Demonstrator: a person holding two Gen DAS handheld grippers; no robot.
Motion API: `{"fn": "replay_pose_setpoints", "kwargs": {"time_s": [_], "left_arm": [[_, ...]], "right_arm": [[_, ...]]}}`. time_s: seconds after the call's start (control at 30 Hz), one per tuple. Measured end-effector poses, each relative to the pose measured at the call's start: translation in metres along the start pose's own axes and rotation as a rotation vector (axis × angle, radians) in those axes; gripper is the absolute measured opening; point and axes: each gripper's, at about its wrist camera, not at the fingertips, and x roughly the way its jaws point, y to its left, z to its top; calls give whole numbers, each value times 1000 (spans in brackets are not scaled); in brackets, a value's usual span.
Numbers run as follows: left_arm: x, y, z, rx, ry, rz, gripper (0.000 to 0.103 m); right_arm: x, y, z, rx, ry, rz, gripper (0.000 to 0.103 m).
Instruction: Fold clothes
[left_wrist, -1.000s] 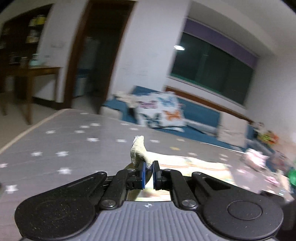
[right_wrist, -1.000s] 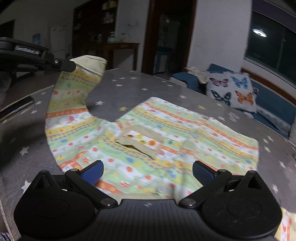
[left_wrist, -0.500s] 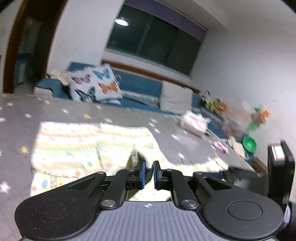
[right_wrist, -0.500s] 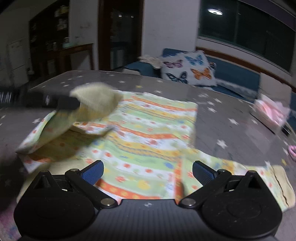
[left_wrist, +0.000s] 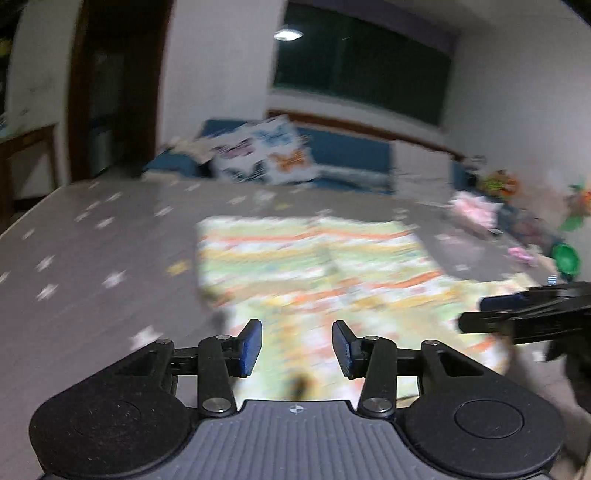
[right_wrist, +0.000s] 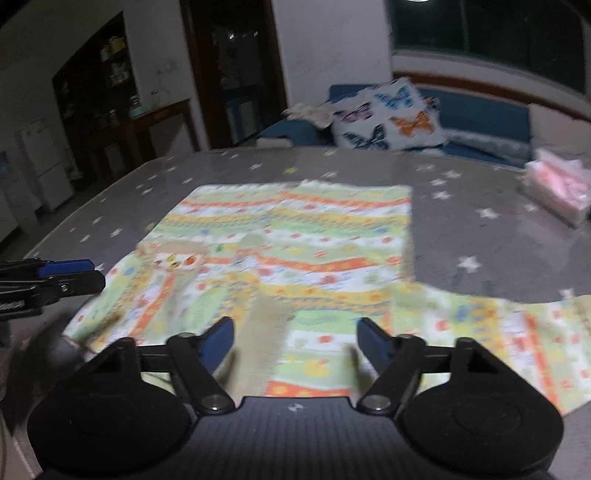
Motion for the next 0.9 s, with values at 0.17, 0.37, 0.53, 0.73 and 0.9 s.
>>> {"fn": "replay_pose_setpoints", "kwargs": {"time_s": [0.17, 0.37, 0.53, 0.73, 0.9], "left_arm": [[7, 27, -3, -39, 50, 43, 44], [23, 32, -6, -74, 102, 7, 40], [22, 33, -4, -86, 100, -5, 7], [2, 34, -1, -89, 64, 6, 6], [7, 37, 4, -87, 71, 33, 8]], "right_arm": [[22, 5, -1, 14, 53, 24, 33], [27, 10, 0, 12, 58, 15, 8], [21, 12, 6, -2, 29, -3, 4], [3, 25, 22, -78, -83, -50, 3], [25, 16, 20, -60, -17, -95, 4]]}}
